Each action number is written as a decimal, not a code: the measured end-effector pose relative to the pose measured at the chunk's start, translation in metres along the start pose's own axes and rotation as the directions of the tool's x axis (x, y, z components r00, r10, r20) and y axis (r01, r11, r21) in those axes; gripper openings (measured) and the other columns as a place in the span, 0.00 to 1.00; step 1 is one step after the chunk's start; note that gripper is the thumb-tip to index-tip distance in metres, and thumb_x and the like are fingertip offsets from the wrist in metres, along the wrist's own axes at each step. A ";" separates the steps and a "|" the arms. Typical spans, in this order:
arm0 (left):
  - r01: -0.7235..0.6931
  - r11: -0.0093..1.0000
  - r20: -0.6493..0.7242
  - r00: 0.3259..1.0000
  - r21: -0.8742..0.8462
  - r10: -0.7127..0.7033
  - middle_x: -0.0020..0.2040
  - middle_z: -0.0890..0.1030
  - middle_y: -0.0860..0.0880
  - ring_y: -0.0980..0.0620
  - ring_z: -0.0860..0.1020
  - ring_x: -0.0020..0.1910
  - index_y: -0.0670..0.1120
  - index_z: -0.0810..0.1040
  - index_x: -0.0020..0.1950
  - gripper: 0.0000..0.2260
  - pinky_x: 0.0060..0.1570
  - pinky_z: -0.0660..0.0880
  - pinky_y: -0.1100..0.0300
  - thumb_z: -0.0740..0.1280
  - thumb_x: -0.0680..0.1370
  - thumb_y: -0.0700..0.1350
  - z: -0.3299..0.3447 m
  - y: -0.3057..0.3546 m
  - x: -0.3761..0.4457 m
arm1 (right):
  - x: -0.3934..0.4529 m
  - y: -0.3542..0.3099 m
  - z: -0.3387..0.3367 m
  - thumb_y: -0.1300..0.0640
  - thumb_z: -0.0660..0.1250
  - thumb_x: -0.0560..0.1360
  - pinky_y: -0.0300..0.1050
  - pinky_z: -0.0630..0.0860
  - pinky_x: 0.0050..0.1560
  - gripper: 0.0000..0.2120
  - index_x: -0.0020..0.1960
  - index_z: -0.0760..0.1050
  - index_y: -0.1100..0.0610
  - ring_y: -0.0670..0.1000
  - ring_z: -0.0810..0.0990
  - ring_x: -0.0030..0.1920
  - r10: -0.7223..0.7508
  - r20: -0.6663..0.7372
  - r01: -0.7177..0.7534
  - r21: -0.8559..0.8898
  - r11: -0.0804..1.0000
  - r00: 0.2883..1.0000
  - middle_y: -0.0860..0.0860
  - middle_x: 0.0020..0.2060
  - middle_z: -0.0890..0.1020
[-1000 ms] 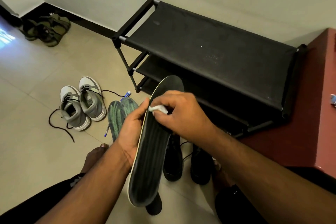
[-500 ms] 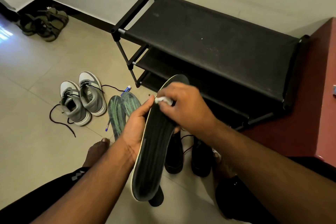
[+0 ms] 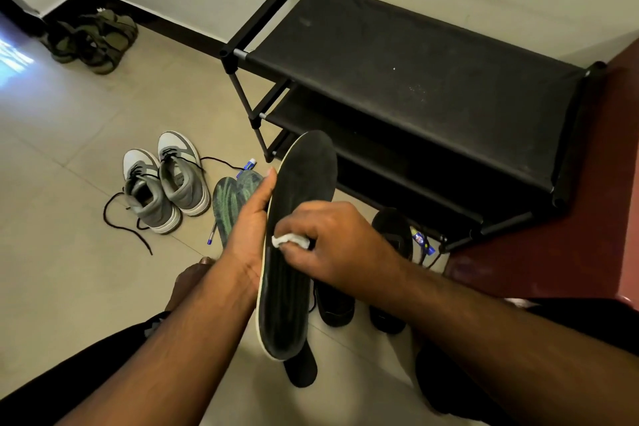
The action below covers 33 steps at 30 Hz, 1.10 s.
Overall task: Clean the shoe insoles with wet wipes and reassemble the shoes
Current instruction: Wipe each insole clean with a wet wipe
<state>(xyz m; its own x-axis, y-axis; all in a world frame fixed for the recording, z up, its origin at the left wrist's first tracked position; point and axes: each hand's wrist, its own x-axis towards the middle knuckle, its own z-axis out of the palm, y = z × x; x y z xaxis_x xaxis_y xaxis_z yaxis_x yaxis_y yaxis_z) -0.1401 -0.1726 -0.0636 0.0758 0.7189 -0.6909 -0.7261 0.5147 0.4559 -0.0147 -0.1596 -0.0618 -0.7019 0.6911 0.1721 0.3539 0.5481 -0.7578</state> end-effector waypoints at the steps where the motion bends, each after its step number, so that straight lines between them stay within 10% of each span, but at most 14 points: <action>1: 0.012 1.000 0.016 1.000 -0.005 -0.012 0.37 0.84 0.43 0.49 0.84 0.34 0.41 0.86 0.38 0.26 0.35 0.82 0.58 0.60 0.80 0.58 0.000 -0.002 0.000 | 0.002 0.004 -0.002 0.61 0.70 0.73 0.36 0.73 0.39 0.05 0.48 0.82 0.59 0.45 0.77 0.38 0.008 -0.012 -0.009 -0.030 1.000 1.000 0.51 0.39 0.81; 9: 0.045 0.997 0.127 0.990 0.068 -0.053 0.57 0.82 0.36 0.40 0.84 0.49 0.41 0.83 0.58 0.24 0.49 0.80 0.41 0.63 0.76 0.59 0.012 -0.013 -0.005 | 0.020 0.037 -0.033 0.62 0.68 0.72 0.54 0.78 0.47 0.06 0.48 0.82 0.57 0.51 0.80 0.45 0.176 -0.256 -0.219 -0.150 0.964 0.950 0.52 0.42 0.81; 18: -0.044 0.999 0.065 0.997 0.002 0.044 0.45 0.85 0.43 0.48 0.85 0.41 0.42 0.87 0.45 0.26 0.44 0.82 0.54 0.58 0.80 0.60 -0.001 -0.005 0.002 | 0.008 0.011 -0.009 0.59 0.67 0.71 0.48 0.79 0.44 0.08 0.47 0.83 0.58 0.49 0.80 0.41 0.080 0.056 -0.077 -0.055 0.995 0.995 0.52 0.40 0.82; 28: -0.002 0.994 0.113 0.994 0.111 -0.011 0.52 0.84 0.41 0.44 0.82 0.47 0.45 0.87 0.49 0.24 0.44 0.81 0.47 0.61 0.76 0.62 0.001 -0.012 0.003 | 0.020 0.040 -0.038 0.60 0.67 0.74 0.48 0.78 0.49 0.06 0.48 0.82 0.55 0.47 0.79 0.45 0.256 -0.151 -0.280 -0.174 0.944 0.955 0.49 0.44 0.80; 33: -0.043 0.998 0.126 0.991 0.051 0.036 0.47 0.86 0.42 0.45 0.85 0.40 0.44 0.88 0.45 0.25 0.40 0.81 0.42 0.57 0.81 0.59 -0.001 -0.003 0.003 | 0.017 0.022 -0.033 0.60 0.69 0.72 0.44 0.78 0.46 0.06 0.46 0.83 0.55 0.44 0.79 0.42 0.186 0.069 -0.178 -0.109 0.978 0.980 0.47 0.41 0.81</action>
<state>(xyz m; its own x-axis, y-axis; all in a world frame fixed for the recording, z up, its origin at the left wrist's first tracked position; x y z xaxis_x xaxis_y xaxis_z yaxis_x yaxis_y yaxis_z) -0.1380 -0.1728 -0.0672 0.1352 0.7901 -0.5979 -0.6932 0.5066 0.5127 0.0017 -0.1202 -0.0550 -0.6649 0.7467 -0.0162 0.5383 0.4640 -0.7035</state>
